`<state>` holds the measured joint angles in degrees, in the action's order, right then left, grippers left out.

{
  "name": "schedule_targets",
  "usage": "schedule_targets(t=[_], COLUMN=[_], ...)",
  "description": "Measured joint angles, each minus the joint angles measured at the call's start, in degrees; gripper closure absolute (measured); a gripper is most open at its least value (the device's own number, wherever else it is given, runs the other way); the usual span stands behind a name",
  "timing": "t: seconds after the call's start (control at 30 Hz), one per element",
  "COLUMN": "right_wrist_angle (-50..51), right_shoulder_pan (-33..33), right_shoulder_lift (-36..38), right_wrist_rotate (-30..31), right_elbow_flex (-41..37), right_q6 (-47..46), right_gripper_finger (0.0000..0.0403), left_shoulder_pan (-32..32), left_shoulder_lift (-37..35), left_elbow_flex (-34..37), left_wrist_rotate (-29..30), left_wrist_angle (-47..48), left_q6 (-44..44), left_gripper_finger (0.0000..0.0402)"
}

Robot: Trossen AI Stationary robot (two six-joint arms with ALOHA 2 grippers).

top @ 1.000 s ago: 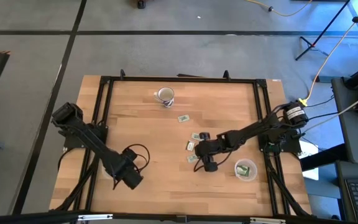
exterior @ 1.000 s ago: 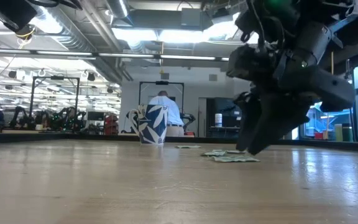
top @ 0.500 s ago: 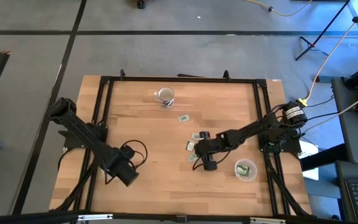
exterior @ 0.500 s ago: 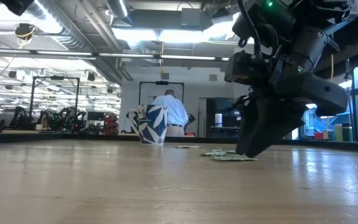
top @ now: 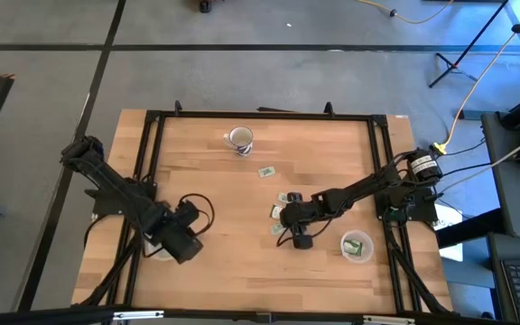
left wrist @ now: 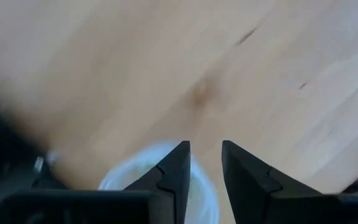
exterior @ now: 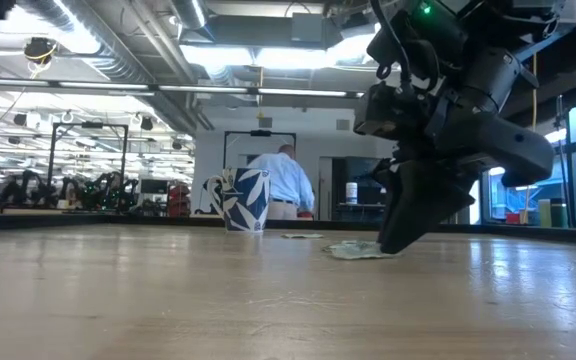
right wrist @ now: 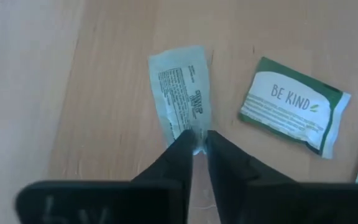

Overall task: Pick and place Stevia / Truvia into bins
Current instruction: Put the light green stevia packet into the left transparent container

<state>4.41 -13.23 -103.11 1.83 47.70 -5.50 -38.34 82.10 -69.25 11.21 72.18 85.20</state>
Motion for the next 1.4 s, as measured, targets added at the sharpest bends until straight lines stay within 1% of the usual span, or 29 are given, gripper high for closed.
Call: schedule_targets(t=[0.07, 0.13, 0.23, 0.33, 0.47, 0.57, 0.67, 0.77, 0.9, 0.97, 1.07, 1.2, 1.27, 1.4], right_wrist_angle=[0.5, 1.5, 4.2, 8.1, 14.3, 17.4, 17.3, 18.0, 18.0, 16.9, 15.7, 14.2, 13.2, 10.0], right_shoulder_pan=[0.0, 0.0, 0.0, 0.0, -0.3, -0.9, -1.9, -2.8, -3.2, -3.2, -3.2, -3.2, -3.2, -3.2], right_shoulder_lift=[0.0, -0.1, -0.2, -0.5, -0.6, -0.5, -0.5, -0.5, -0.4, -0.4, -0.3, -0.3, -0.3, -0.3], right_wrist_rotate=[0.0, -0.1, -0.5, -1.3, -2.1, -2.1, -2.1, -3.0, -7.1, -10.1, -13.9, -15.2, -15.5, -19.2], right_elbow_flex=[0.4, 1.3, 3.2, 6.0, 10.5, 13.6, 15.9, 18.2, 20.4, 21.5, 22.5, 23.3, 23.3, 23.3], right_q6=[0.0, 0.1, -0.1, -0.5, -1.5, -1.8, -1.7, -1.2, 0.1, 0.9, 1.6, 1.6, 1.6, 1.5], right_gripper_finger=[0.037, 0.0387, 0.0397, 0.0393, 0.0398, 0.0399, 0.0398, 0.0399, 0.04, 0.04, 0.0399, 0.0399, 0.0399, 0.0399], left_shoulder_pan=[0.9, 1.9, 3.4, 4.5, 5.3, 5.5, 5.5, 5.5, 5.3, 5.3, 5.3, 4.8, 4.6, 3.8], left_shoulder_lift=[-0.2, -0.1, -0.1, -0.1, 0.1, 1.4, 3.8, 6.9, 10.8, 12.4, 14.7, 16.8, 17.7, 18.7], left_elbow_flex=[0.0, 0.0, 0.0, 0.0, 0.0, 0.0, 0.0, 0.0, 0.0, 0.0, 0.0, 0.0, 0.0, 0.0], left_wrist_rotate=[2.9, 5.4, 9.8, 13.5, 14.7, 14.8, 14.9, 15.4, 20.3, 22.0, 22.3, 23.0, 25.6, 31.1], left_wrist_angle=[-2.4, -5.4, -11.3, -17.6, -25.0, -28.2, -28.8, -28.8, -30.0, -32.4, -37.1, -42.7, -45.5, -49.0], left_q6=[-4.3, -11.1, -24.9, -42.2, -64.3, -75.5, -81.4, -84.4, -85.0, -86.4, -92.0, -99.0, -101.1, -105.5], left_gripper_finger=[0.0315, 0.0315, 0.0315, 0.0315, 0.0315, 0.0315, 0.0316, 0.0316, 0.0316, 0.0316, 0.0316, 0.0316, 0.0316, 0.0316])
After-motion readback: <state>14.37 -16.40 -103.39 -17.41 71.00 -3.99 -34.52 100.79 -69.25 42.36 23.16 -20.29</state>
